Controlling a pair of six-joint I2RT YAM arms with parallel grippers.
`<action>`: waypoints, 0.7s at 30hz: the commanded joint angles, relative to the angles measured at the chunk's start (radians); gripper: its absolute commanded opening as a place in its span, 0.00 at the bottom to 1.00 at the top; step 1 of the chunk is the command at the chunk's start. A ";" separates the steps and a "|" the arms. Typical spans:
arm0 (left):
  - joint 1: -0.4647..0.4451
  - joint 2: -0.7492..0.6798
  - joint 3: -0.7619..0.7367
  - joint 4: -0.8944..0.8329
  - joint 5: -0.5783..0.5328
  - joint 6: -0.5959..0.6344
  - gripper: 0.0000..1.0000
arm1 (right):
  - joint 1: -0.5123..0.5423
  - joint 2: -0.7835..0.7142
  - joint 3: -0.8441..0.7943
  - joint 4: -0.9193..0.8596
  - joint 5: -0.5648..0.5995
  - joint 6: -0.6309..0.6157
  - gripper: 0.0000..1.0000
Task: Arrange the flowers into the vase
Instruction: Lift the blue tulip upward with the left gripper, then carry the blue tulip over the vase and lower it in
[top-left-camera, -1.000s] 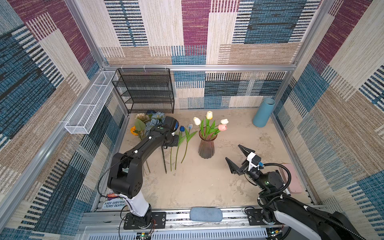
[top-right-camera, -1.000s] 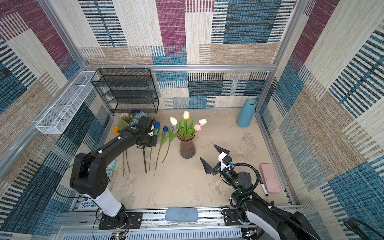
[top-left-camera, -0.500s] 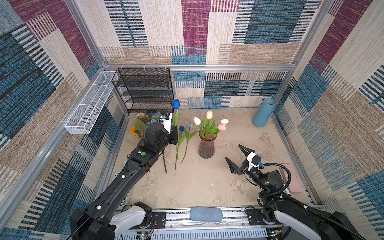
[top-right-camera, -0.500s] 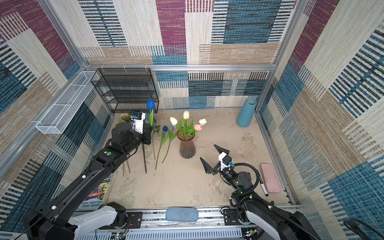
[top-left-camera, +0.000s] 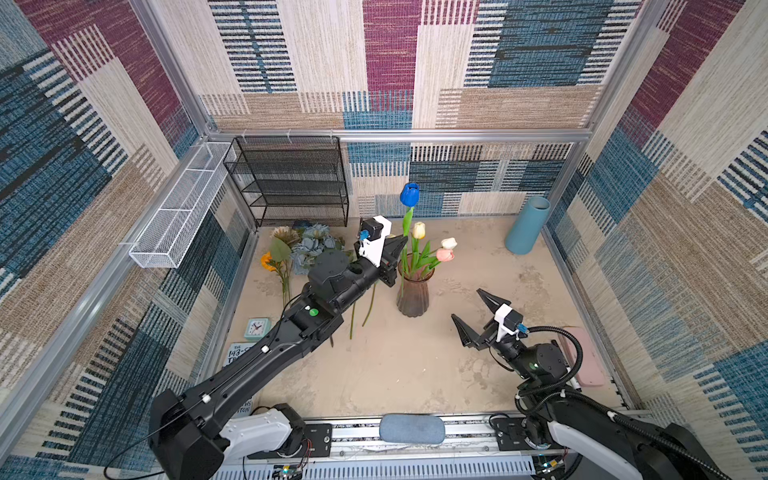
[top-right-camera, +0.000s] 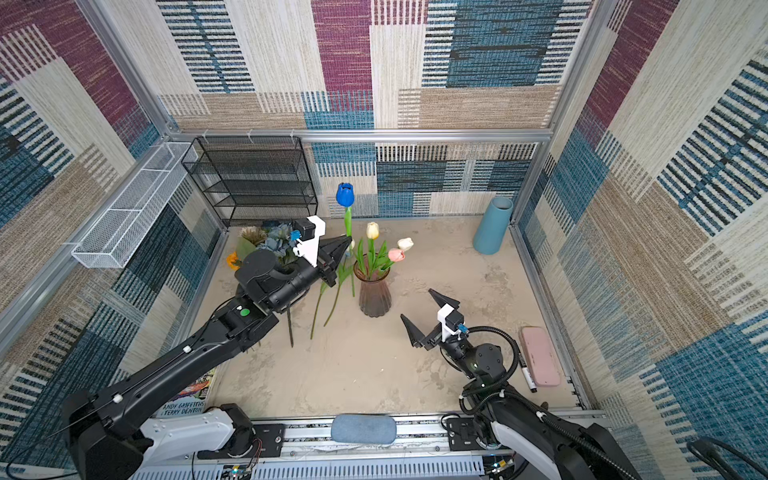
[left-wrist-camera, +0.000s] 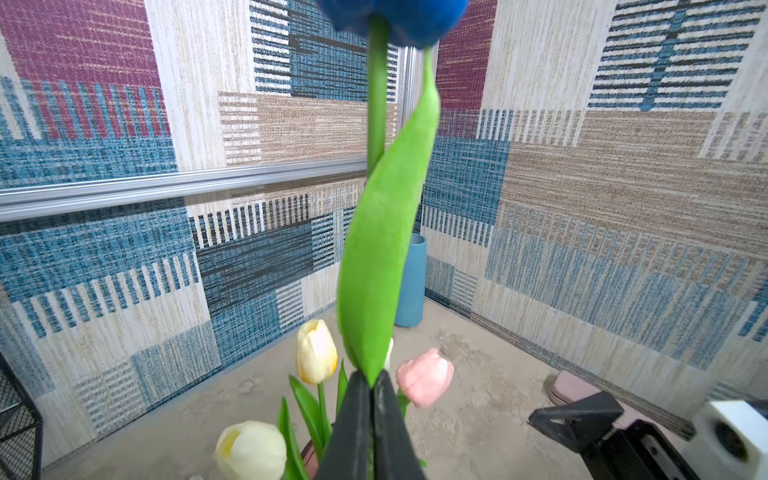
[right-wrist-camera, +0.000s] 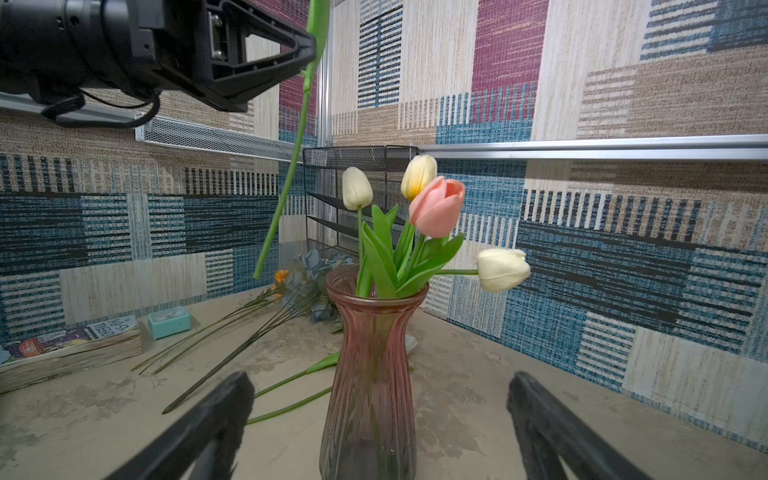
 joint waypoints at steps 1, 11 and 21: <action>-0.003 0.050 0.022 0.182 -0.015 0.043 0.02 | 0.001 -0.013 -0.005 0.023 0.013 0.007 0.99; -0.003 0.208 0.091 0.251 -0.070 0.092 0.01 | 0.001 -0.004 -0.003 0.025 0.018 0.008 0.99; -0.004 0.280 0.063 0.292 -0.084 0.095 0.02 | 0.001 -0.013 -0.005 0.018 0.030 0.003 0.99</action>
